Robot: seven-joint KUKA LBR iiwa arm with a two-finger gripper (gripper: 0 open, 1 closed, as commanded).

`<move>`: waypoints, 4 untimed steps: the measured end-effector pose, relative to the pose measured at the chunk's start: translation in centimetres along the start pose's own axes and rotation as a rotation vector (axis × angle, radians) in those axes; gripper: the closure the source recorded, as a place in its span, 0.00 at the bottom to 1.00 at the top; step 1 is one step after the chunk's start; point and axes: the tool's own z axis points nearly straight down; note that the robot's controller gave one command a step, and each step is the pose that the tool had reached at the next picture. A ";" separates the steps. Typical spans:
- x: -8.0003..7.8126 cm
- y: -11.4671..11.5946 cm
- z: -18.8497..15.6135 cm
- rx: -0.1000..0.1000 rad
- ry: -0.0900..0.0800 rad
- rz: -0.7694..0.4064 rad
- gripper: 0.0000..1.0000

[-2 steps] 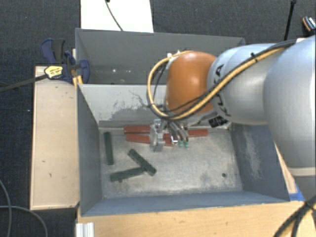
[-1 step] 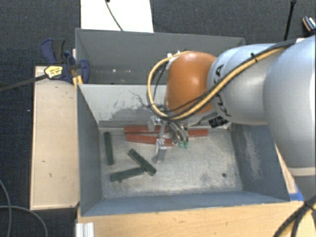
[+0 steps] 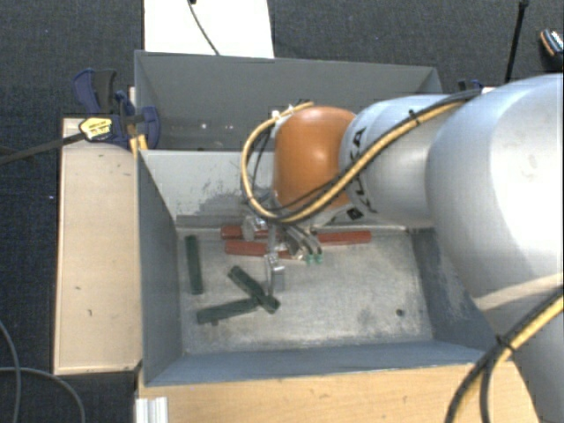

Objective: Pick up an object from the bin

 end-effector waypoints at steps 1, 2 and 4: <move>0.6 0.4 0.0 0.000 -0.001 0.344 0.00; 0.6 0.4 0.0 0.000 0.000 0.343 1.00; 1.9 -0.8 -18.9 0.000 -0.009 0.294 1.00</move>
Offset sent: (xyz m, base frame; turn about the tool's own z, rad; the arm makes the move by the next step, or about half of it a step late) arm -0.0079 0.0031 -0.0013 0.3439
